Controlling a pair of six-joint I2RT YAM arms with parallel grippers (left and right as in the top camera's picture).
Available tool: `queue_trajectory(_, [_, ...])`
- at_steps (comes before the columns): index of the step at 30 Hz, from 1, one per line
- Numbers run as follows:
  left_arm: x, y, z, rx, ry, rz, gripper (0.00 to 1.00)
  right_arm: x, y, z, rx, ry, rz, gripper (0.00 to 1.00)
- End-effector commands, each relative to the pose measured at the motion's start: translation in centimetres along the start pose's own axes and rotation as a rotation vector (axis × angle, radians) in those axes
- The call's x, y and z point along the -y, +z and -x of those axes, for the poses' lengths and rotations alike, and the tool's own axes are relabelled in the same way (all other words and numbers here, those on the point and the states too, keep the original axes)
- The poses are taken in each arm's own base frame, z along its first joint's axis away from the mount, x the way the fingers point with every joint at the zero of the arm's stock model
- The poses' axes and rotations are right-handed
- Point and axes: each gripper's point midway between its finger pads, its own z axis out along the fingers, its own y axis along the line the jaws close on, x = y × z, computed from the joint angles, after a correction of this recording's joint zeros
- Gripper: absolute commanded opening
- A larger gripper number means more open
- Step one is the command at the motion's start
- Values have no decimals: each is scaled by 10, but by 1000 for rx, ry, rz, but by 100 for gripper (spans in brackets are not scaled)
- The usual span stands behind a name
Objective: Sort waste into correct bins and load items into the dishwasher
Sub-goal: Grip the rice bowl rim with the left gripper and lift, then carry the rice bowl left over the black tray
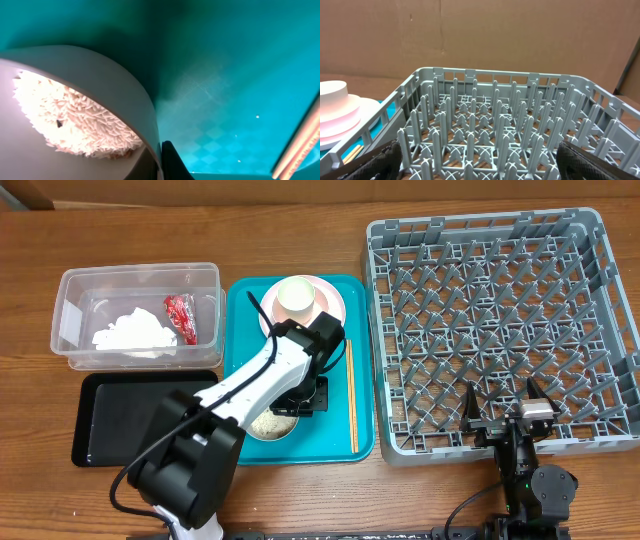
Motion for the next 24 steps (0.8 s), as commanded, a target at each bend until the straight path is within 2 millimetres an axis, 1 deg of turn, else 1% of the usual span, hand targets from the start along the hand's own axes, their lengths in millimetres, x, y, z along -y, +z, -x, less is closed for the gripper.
queue_trajectory(1, [5,-28,1,76,17,-50,4,-1,0,-2,4,-4,5,100])
queue_trajectory(7, [-1,-68,-5,167,37,-111,4,-1,0,-2,4,-4,5,100])
queue_trajectory(11, [-14,-89,-9,210,20,-135,4,-1,0,-2,4,-4,5,100])
queue_trajectory(17, [-41,-109,-9,232,-37,-197,4,-1,0,-2,4,-4,5,100])
queue_trajectory(24, [-64,-123,2,206,-47,-441,4,-1,0,-2,4,-4,5,100])
